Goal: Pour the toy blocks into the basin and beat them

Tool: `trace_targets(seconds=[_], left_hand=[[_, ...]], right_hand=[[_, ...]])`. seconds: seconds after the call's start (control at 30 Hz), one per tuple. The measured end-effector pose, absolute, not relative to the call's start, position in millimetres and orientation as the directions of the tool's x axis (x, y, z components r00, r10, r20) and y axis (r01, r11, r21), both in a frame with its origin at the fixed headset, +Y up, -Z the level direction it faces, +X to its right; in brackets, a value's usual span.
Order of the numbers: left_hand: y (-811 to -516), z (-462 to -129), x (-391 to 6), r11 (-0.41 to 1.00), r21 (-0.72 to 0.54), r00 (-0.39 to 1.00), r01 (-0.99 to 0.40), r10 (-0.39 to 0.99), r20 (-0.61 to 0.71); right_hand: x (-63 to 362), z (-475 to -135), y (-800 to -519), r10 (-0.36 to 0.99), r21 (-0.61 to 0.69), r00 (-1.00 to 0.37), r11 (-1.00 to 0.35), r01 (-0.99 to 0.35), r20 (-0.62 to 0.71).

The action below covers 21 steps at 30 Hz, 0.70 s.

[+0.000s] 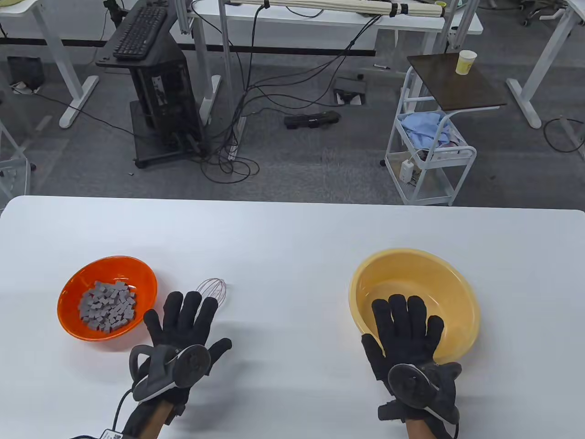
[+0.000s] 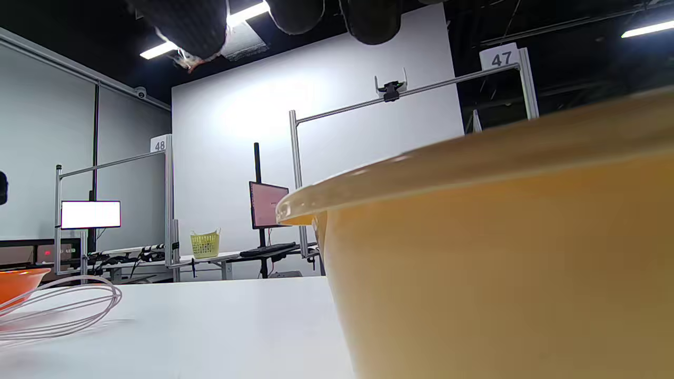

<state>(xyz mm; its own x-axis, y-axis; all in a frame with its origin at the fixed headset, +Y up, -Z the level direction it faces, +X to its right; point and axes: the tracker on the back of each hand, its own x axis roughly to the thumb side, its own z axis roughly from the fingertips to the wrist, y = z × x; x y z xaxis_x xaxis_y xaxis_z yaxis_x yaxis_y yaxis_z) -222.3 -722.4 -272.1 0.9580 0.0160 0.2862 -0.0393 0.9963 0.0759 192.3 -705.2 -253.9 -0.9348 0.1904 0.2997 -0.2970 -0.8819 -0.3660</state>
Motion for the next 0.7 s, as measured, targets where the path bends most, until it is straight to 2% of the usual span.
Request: trace_targets(seconds=[0.47,0.7], left_hand=[[-715.3,-271.9,-233.0,0.991,0.106,0.967,-0.085,0.056,0.250],[-715.5,-272.2,-236.2,0.991,0.105,0.970,-0.080,0.053,0.236]], right_hand=[[194.9,-253.1,-706.7,0.224,-0.344,-0.933,-0.884,-0.316,0.280],[225.4,-251.8,-703.6,0.347,-0.372,-0.929,-0.851,-0.371,0.131]])
